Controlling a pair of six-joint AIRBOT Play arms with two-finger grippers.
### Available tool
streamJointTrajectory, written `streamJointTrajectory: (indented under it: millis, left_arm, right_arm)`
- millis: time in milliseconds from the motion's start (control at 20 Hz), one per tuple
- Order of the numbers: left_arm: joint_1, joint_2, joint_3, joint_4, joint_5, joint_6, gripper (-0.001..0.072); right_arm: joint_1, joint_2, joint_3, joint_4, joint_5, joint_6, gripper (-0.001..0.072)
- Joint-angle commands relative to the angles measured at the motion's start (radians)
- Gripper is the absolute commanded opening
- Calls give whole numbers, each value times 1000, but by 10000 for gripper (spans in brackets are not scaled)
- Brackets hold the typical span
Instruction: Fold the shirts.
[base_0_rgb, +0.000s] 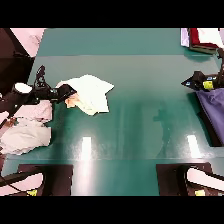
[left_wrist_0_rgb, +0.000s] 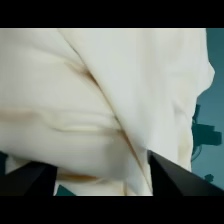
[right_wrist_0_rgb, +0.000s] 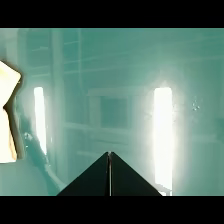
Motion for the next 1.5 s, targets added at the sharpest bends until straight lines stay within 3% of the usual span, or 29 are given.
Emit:
streamJointTrajectory:
  millis: [0, 50, 250, 400, 550, 800, 900, 1050, 1100, 1150, 1200, 1250, 1450]
  left_arm:
    - [0, -43, 4, -89, 93, 9, 235]
    - [0, -43, 21, -116, 95, 38, 27]
    - [-24, -26, 224, -135, -113, 108, 18]
    - [-140, 29, 466, -136, -328, 192, 18]
    - [-296, 48, 719, -134, -500, 191, 18]
    - [-529, 37, 910, -14, -509, 216, 19]
    - [-578, -9, 907, 74, -507, 216, 19]
    - [-601, -132, 907, 76, -488, 196, 21]
    - [-601, -176, 907, 78, -470, 182, 126]
    - [-599, -205, 907, 91, -463, 167, 505]
    - [-586, -218, 907, 118, -466, 120, 702]
    - [-565, -217, 909, 151, -485, 90, 630]
    - [-367, -184, 881, 193, -634, 76, 622]
  right_arm:
    - [1, 1, 1, 16, 2, 0, 17]
    - [1, 5, 1, 16, 2, 0, 17]
    - [-14, 115, 1, 16, -38, 0, 16]
    - [-45, 264, 1, 16, -82, 0, 16]
    - [-80, 391, 1, 16, -112, 0, 16]
    - [-141, 519, 1, 16, -144, 1, 16]
    - [-149, 537, 1, 16, -143, 6, 16]
    - [-148, 533, 1, 17, -118, 39, 16]
    - [-149, 525, 1, 16, -99, 39, 16]
    - [-149, 517, 1, 16, -81, 39, 16]
    - [-148, 509, 1, 16, -66, 39, 16]
    - [-149, 501, 1, 16, -54, 39, 16]
    - [-148, 483, 1, 16, -39, 39, 16]
